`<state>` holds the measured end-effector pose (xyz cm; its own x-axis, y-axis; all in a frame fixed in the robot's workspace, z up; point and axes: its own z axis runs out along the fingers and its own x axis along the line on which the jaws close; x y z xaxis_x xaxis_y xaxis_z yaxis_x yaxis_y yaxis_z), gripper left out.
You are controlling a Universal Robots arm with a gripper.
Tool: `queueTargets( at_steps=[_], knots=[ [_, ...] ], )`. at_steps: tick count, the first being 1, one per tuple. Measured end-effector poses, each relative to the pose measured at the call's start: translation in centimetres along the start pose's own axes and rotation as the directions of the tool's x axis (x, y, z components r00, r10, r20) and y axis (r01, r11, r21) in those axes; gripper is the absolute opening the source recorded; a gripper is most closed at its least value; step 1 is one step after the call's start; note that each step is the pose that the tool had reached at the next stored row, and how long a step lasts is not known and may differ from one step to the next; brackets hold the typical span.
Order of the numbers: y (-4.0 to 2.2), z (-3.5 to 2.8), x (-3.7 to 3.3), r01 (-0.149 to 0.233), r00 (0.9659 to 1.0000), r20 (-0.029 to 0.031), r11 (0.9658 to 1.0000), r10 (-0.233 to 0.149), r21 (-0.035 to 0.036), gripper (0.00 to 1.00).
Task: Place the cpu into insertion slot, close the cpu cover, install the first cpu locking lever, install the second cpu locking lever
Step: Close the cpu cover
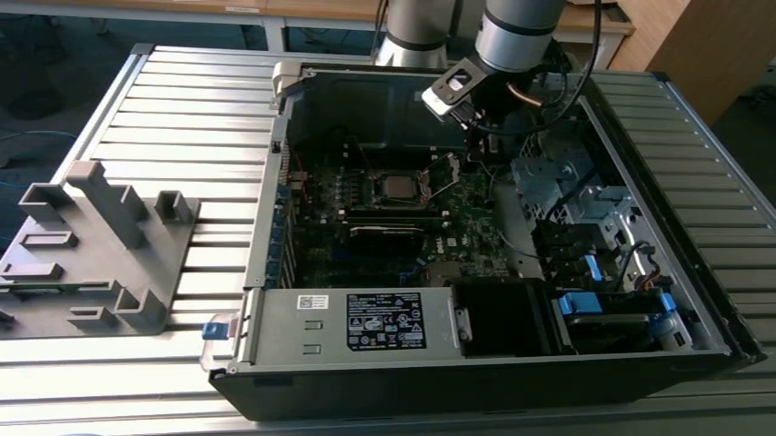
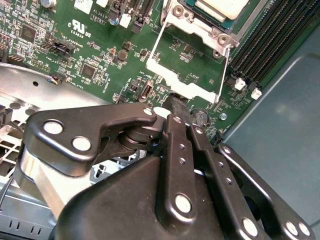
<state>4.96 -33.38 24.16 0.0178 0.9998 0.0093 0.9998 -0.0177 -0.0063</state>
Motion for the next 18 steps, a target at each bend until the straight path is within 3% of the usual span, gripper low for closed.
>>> queueTargets(
  at_steps=[6, 11, 14, 18],
  knots=[
    [-0.07, 0.02, 0.00, 0.000, 1.0000, -0.0004, 1.0000, 0.000, -0.0001, 0.11],
    [-0.58, 0.03, -0.01, 0.000, 1.0000, -0.0002, 1.0000, 0.000, -0.0001, 0.11],
    [-1.40, 0.04, -0.02, 0.000, 1.0000, -0.0003, 1.0000, 0.000, -0.0021, 0.11],
    [-3.04, 0.04, -0.05, 0.000, 1.0000, -0.0003, 0.9999, 0.000, -0.0120, 0.11]
  ],
)
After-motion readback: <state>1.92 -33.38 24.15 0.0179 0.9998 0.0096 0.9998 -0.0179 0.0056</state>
